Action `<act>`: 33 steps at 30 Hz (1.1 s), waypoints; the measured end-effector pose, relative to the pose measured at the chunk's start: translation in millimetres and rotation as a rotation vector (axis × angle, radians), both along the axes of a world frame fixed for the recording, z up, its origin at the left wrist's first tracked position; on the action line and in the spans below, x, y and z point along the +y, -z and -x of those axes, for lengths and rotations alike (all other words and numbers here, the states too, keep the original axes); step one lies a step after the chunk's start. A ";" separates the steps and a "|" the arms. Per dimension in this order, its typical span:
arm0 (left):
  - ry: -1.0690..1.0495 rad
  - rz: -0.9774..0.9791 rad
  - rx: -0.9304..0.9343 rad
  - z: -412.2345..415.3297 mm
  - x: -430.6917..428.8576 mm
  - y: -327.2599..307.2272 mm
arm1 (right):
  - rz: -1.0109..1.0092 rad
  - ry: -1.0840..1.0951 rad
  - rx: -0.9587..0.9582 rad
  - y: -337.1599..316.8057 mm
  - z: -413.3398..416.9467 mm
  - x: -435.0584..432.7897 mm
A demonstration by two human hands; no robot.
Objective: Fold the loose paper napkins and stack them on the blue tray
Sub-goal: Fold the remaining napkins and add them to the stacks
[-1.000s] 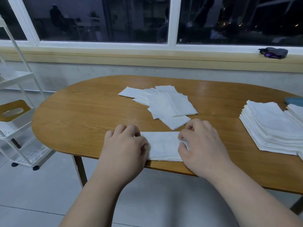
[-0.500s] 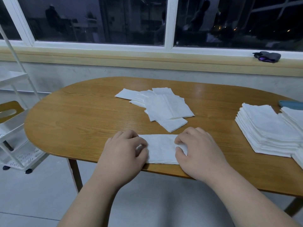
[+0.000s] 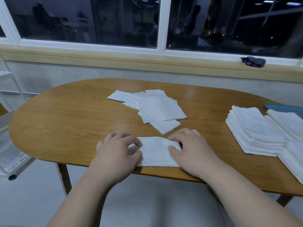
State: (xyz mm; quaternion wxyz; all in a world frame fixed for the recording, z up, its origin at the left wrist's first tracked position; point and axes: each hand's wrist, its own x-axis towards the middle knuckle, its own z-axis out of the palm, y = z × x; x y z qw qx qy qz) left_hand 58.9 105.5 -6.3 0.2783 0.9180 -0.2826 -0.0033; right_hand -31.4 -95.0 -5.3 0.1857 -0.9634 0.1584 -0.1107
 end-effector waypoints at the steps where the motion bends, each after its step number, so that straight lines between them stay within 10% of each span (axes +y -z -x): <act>1: 0.014 0.016 -0.002 1.7 -0.2 -0.5 | -0.001 -0.002 -0.003 0.2 1.3 0.3; 20: 0.171 0.655 0.310 91.3 -41.1 -34.9 | -0.607 -0.063 -0.306 -24.1 129.9 -19.2; 28: 0.350 0.696 0.739 151.7 -115.7 -55.0 | -0.769 0.215 -0.567 -29.4 203.4 -74.0; 33: 0.421 0.541 0.618 173.3 -170.3 -47.0 | -0.800 0.333 -0.618 -32.6 240.5 -115.2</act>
